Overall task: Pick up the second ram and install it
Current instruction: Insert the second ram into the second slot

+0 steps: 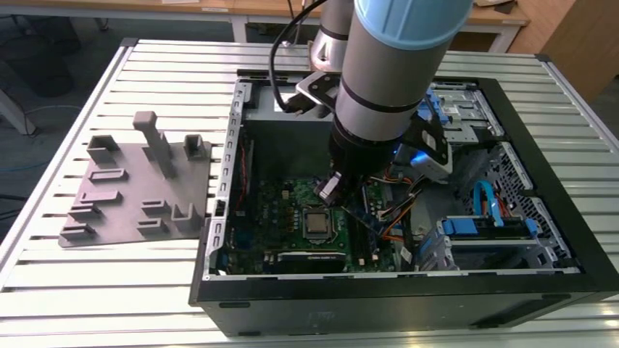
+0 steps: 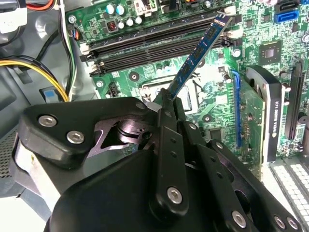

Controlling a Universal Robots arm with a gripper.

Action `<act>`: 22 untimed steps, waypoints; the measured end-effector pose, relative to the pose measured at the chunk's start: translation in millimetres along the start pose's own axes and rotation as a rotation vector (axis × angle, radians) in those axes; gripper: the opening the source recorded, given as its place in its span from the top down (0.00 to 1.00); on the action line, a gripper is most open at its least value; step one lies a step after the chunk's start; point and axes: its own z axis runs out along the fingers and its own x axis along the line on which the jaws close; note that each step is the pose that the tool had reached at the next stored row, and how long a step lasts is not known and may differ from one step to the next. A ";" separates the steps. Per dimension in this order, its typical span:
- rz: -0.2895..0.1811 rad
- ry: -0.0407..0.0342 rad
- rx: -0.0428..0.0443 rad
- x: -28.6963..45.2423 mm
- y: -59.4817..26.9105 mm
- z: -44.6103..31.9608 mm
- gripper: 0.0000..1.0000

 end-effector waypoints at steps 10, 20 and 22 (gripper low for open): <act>0.037 -0.0025 0.0016 0.0 0.0 0.1 0.89; 0.082 -0.0056 0.0037 0.1 0.0 0.3 0.89; 0.118 -0.0078 0.0054 0.1 0.0 0.5 0.89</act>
